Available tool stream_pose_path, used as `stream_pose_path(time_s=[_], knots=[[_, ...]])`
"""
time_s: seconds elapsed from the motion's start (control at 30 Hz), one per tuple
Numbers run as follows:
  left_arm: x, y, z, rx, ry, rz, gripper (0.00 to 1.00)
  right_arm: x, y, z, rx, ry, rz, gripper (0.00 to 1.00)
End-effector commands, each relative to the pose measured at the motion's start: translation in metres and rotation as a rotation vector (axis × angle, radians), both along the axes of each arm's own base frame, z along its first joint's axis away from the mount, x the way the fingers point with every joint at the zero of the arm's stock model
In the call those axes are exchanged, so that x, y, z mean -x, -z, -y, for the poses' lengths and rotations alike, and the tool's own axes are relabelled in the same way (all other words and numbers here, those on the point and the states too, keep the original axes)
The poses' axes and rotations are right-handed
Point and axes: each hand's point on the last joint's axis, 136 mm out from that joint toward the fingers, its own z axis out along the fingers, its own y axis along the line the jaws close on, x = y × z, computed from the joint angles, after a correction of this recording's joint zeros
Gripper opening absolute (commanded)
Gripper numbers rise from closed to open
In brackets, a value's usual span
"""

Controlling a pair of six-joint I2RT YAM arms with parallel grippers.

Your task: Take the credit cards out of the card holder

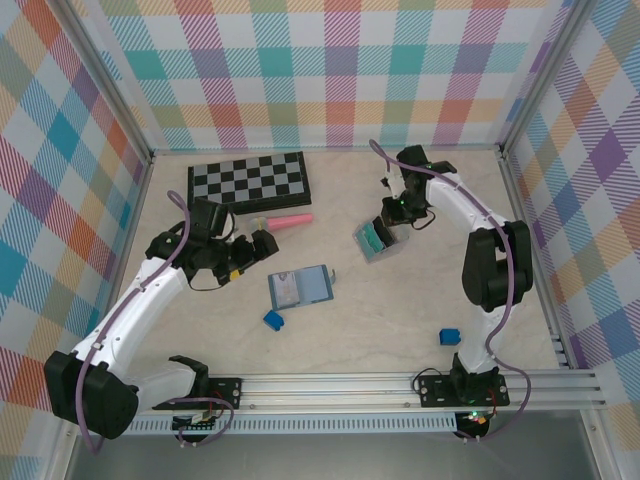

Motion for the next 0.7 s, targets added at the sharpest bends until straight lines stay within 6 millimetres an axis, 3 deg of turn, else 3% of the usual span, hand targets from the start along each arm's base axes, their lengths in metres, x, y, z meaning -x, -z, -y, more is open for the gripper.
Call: stream_pose_path(time_s=[0.0,0.17,0.33,0.5,0.67], knots=[[-0.003,0.002,0.001,0.018,0.015,0.008,1.00,0.002,-0.013,-0.001,-0.024,0.003,0.009,0.22],[-0.003,0.010,0.003,0.024,0.015,-0.009,1.00,0.013,-0.046,-0.009,-0.131,0.062,0.039,0.33],[-0.005,0.026,0.009,0.047,0.003,-0.048,1.00,0.041,-0.063,-0.024,-0.260,0.142,0.026,0.44],[-0.007,0.045,0.016,0.049,-0.001,-0.087,0.97,0.074,-0.064,-0.053,-0.334,0.147,-0.003,0.50],[-0.008,0.074,0.006,-0.024,-0.051,-0.128,0.94,0.102,-0.050,-0.098,-0.343,0.094,-0.042,0.53]])
